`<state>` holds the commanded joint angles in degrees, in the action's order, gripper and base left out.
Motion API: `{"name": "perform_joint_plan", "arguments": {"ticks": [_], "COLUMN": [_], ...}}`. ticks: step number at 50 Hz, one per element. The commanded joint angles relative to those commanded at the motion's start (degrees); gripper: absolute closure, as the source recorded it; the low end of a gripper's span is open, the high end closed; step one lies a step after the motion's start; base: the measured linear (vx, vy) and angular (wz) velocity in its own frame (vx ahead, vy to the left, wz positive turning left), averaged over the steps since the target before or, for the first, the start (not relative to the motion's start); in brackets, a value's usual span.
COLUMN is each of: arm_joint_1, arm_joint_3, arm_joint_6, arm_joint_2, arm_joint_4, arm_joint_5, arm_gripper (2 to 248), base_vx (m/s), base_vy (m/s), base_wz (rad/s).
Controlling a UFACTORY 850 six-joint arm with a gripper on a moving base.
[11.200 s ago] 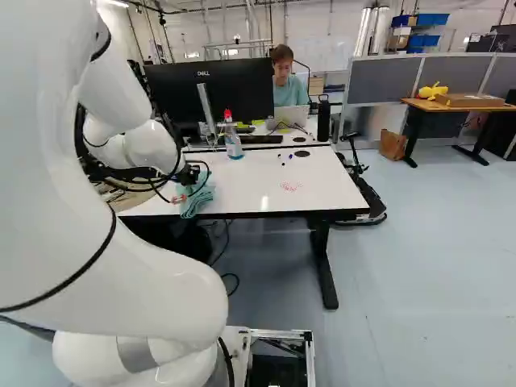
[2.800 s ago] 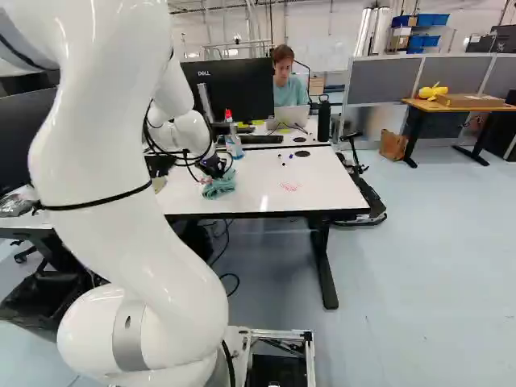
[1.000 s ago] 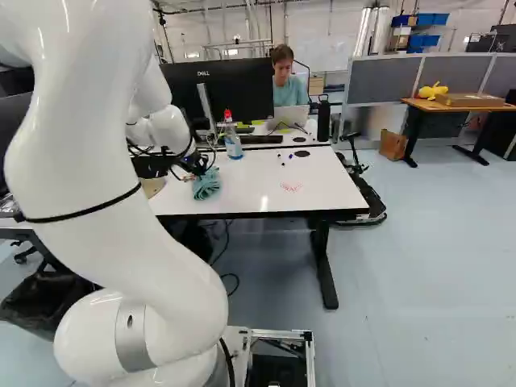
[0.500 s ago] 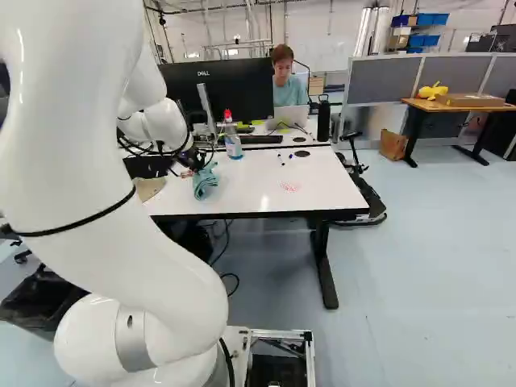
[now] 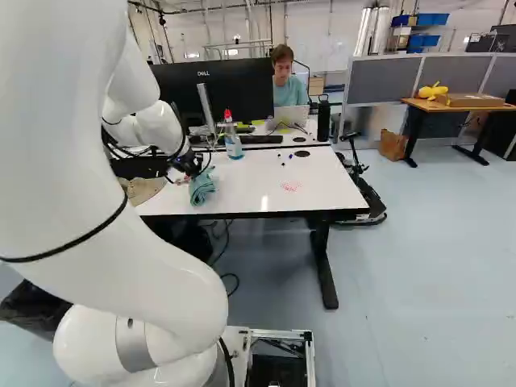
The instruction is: Clean the table with the green towel
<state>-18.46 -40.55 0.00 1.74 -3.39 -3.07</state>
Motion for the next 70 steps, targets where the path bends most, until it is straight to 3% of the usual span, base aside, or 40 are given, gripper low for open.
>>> {"name": "perform_joint_plan", "arguments": {"ticks": [45, 70], "arm_joint_1": [2.86, 3.07], "arm_joint_3": [14.32, 14.48], "arm_joint_6": [0.00, 0.00], "arm_joint_2": [15.64, 16.02], "arm_joint_4": [0.00, 0.00], "arm_joint_5": [0.00, 0.00], "arm_gripper": [218, 218], "base_vx": [0.000, 0.000], "base_vy": [0.000, 0.000], "base_wz": [0.000, 0.000]}}
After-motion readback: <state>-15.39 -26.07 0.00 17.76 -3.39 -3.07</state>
